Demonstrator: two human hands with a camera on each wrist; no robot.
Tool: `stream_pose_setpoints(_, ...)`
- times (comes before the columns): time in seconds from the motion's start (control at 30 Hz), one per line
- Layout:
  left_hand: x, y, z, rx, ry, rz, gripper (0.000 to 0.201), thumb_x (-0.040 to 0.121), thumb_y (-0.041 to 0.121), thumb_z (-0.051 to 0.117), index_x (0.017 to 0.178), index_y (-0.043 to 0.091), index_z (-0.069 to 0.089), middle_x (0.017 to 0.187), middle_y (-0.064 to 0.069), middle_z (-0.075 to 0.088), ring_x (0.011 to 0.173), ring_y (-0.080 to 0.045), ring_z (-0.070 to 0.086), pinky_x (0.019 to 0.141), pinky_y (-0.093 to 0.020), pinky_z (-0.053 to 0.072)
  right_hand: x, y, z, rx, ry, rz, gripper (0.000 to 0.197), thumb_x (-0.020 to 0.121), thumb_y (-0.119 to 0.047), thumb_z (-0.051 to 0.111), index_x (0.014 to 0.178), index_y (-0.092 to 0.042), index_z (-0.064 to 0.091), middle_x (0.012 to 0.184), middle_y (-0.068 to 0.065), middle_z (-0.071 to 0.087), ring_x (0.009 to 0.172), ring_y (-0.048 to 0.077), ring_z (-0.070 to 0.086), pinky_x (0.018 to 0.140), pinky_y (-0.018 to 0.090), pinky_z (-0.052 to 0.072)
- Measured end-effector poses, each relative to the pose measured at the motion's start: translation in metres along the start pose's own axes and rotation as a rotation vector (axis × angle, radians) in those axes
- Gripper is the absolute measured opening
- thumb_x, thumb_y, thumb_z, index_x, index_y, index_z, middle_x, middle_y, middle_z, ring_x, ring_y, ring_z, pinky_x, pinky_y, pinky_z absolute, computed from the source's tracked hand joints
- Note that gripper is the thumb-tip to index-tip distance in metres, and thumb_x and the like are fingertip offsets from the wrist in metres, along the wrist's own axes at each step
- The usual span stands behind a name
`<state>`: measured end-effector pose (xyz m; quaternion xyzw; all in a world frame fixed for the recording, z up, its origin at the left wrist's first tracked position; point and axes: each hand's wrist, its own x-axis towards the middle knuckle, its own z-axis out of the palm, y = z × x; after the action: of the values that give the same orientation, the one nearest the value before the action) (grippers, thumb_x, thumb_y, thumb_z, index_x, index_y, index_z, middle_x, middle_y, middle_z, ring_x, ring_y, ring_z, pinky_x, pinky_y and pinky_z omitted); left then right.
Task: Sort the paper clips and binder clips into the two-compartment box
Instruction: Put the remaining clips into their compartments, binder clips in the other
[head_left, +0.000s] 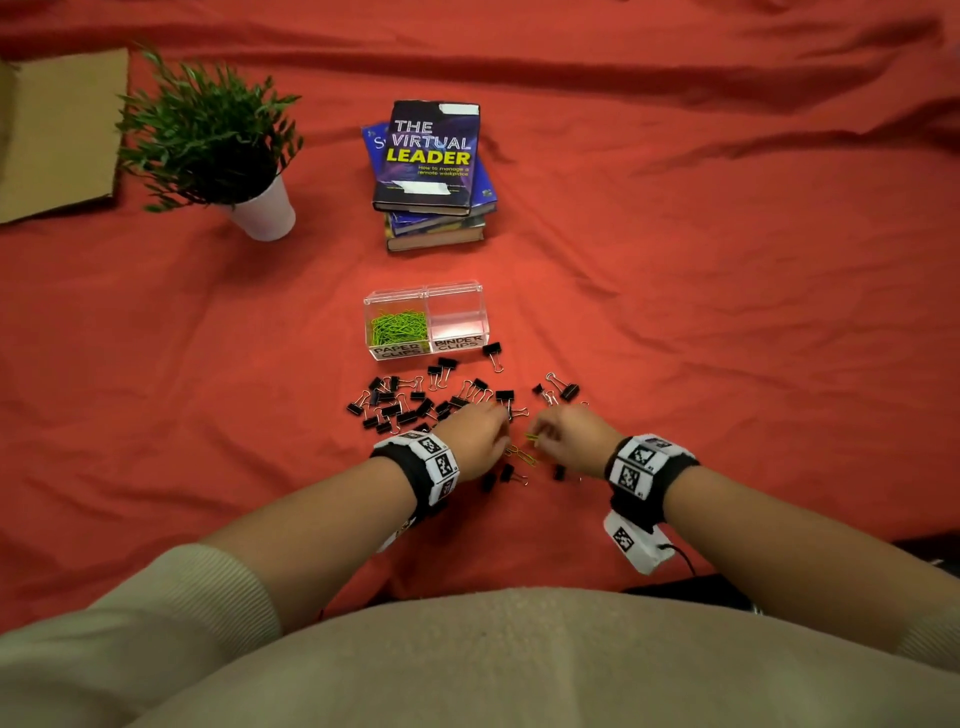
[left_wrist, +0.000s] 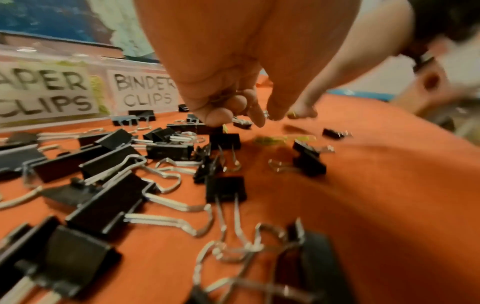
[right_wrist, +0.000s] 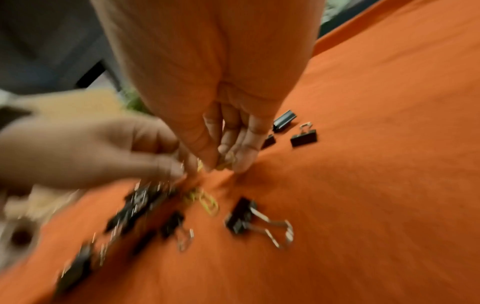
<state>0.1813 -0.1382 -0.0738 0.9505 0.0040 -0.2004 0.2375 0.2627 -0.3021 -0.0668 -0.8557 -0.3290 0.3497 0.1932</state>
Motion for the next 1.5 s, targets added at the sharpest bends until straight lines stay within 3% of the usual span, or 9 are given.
stream_pose_setpoints(0.2, 0.0, -0.002, 0.008, 0.24, -0.011, 0.119, 0.019, 0.091, 0.014, 0.05, 0.107, 0.009, 0.057, 0.109, -0.01, 0.053, 0.106, -0.029, 0.051, 0.081, -0.039, 0.044, 0.001, 0.001, -0.021, 0.819, -0.078, 0.31, 0.02, 0.088, 0.007, 0.045, 0.075, -0.004, 0.057, 0.065, 0.013, 0.053, 0.051, 0.019, 0.052, 0.043, 0.021, 0.047)
stream_pose_setpoints(0.33, -0.001, -0.001, 0.011, 0.265, -0.03, 0.098, 0.019, 0.093, 0.015, 0.049, 0.107, 0.005, 0.055, 0.112, -0.011, 0.052, 0.109, -0.03, 0.05, 0.089, -0.042, 0.045, 0.0, -0.004, -0.015, 1.004, -0.161, 0.382, 0.017, 0.086, 0.0, 0.053, 0.07, -0.004, 0.054, 0.061, 0.011, 0.048, 0.047, 0.017, 0.05, 0.043, 0.024, 0.042)
stream_pose_setpoints(0.53, -0.002, -0.001, 0.013, 0.257, -0.075, 0.025, 0.034, 0.091, 0.024, 0.052, 0.117, 0.002, 0.05, 0.12, -0.014, 0.05, 0.113, -0.031, 0.049, 0.098, -0.04, 0.042, 0.005, -0.009, -0.002, 0.652, -0.133, 0.312, 0.016, 0.082, 0.002, 0.062, 0.072, -0.009, 0.057, 0.062, 0.007, 0.058, 0.048, 0.013, 0.053, 0.044, 0.022, 0.047)
stream_pose_setpoints(0.67, -0.005, 0.0, 0.012, 0.253, -0.102, 0.002, 0.032, 0.092, 0.023, 0.051, 0.115, 0.001, 0.048, 0.119, -0.016, 0.053, 0.111, -0.033, 0.052, 0.095, -0.041, 0.043, 0.008, -0.013, 0.005, 0.153, -0.063, 0.207, 0.011, 0.086, -0.011, 0.056, 0.081, -0.007, 0.066, 0.077, 0.011, 0.068, 0.063, 0.02, 0.06, 0.064, 0.03, 0.051)
stream_pose_setpoints(0.87, -0.009, -0.009, -0.006, -0.196, 0.0, -0.116, 0.018, 0.087, 0.011, 0.05, 0.105, 0.012, 0.052, 0.093, -0.009, 0.063, 0.081, -0.024, 0.058, 0.073, -0.033, 0.046, 0.008, -0.02, 0.018, -0.187, -0.121, 0.072, 0.015, 0.085, -0.01, 0.053, 0.091, -0.003, 0.064, 0.098, 0.014, 0.068, 0.093, 0.029, 0.063, 0.079, 0.032, 0.049)
stream_pose_setpoints(1.03, -0.002, -0.016, -0.032, -0.429, 0.103, -0.277, 0.022, 0.096, 0.013, 0.04, 0.106, 0.017, 0.059, 0.065, 0.006, 0.051, 0.047, -0.01, 0.042, 0.043, -0.022, 0.032, 0.006, -0.024, 0.024, -0.293, -0.165, 0.042, 0.009, 0.087, -0.013, 0.053, 0.08, -0.007, 0.055, 0.094, 0.016, 0.058, 0.088, 0.03, 0.059, 0.073, 0.034, 0.046)
stream_pose_setpoints(1.13, 0.004, -0.02, -0.038, -0.554, 0.098, -0.349, 0.022, 0.096, 0.015, 0.038, 0.092, 0.015, 0.059, 0.068, -0.001, 0.059, 0.051, -0.017, 0.046, 0.048, -0.023, 0.036, 0.003, -0.022, 0.025, -0.312, -0.158, 0.015, 0.017, 0.086, -0.014, 0.055, 0.1, -0.004, 0.055, 0.106, 0.014, 0.058, 0.097, 0.031, 0.059, 0.079, 0.036, 0.047)
stream_pose_setpoints(1.3, 0.018, -0.019, -0.036, -0.702, 0.037, -0.398, 0.029, 0.093, 0.011, 0.032, 0.076, 0.016, 0.055, 0.07, 0.0, 0.056, 0.056, -0.016, 0.05, 0.051, -0.024, 0.036, 0.004, -0.013, 0.007, 0.012, -0.174, 0.082, 0.01, 0.082, -0.008, 0.059, 0.085, -0.017, 0.057, 0.076, -0.003, 0.059, 0.066, 0.012, 0.057, 0.058, 0.019, 0.044)
stream_pose_setpoints(1.5, 0.023, -0.009, -0.031, -0.157, 0.021, -0.239, 0.021, 0.091, 0.025, 0.049, 0.079, 0.01, 0.056, 0.076, -0.007, 0.061, 0.072, -0.029, 0.059, 0.063, -0.032, 0.044, 0.008, -0.004, -0.022, 0.832, -0.14, 0.291, 0.011, 0.09, 0.0, 0.054, 0.094, 0.002, 0.064, 0.071, 0.007, 0.058, 0.058, 0.015, 0.054, 0.05, 0.02, 0.051)
